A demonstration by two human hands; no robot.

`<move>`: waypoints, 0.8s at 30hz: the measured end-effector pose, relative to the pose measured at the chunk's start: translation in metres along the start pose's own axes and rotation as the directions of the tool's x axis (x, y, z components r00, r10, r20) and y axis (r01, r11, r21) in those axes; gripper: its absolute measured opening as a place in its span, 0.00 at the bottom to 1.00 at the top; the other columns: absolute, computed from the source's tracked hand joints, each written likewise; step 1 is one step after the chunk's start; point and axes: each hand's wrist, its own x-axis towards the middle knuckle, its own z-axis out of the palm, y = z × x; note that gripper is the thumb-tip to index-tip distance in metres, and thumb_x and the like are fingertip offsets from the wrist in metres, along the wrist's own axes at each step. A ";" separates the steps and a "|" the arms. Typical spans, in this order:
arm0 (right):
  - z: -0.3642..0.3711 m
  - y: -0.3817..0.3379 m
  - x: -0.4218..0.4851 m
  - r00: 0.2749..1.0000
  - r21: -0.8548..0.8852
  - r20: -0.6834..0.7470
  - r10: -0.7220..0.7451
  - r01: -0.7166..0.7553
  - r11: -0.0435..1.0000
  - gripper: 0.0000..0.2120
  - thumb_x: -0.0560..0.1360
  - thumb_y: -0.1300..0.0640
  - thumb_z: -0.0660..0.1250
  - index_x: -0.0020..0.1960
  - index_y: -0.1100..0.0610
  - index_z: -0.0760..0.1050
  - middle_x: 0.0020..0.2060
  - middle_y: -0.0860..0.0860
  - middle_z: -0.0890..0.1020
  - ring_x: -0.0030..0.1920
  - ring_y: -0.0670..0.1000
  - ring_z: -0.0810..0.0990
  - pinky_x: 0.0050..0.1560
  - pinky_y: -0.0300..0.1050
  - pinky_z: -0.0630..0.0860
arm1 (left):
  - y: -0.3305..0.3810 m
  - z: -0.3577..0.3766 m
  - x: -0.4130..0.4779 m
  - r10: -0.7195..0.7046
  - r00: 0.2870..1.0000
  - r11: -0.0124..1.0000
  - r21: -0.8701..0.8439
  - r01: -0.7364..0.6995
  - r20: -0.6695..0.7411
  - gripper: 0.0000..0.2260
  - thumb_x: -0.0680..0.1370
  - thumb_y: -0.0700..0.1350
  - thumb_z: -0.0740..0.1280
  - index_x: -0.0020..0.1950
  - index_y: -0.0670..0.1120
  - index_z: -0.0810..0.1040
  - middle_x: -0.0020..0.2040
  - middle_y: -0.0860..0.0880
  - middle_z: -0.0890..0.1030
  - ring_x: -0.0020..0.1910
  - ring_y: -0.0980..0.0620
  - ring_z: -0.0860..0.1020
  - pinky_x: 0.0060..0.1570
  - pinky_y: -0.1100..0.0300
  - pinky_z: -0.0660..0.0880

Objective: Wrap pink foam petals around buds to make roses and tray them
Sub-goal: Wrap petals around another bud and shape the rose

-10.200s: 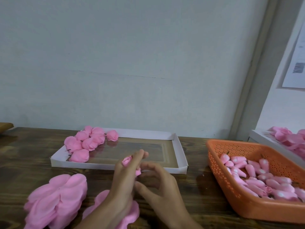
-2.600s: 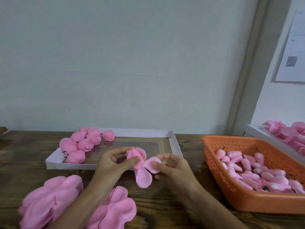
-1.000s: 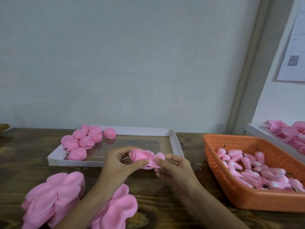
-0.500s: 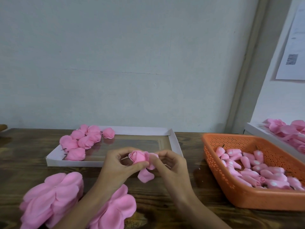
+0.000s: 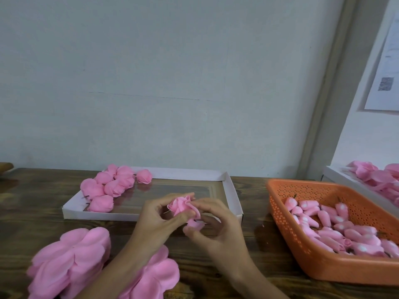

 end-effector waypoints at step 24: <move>0.000 0.003 0.000 0.991 -0.058 -0.127 -0.040 0.033 0.998 0.15 0.75 0.58 0.79 0.58 0.43 0.87 0.52 0.43 0.88 0.56 0.55 0.84 0.52 0.61 0.83 | -0.005 0.018 0.002 -0.186 0.982 0.877 -0.443 0.187 0.047 0.15 0.74 0.46 0.71 0.58 0.42 0.87 0.47 0.40 0.85 0.41 0.51 0.80 0.39 0.62 0.78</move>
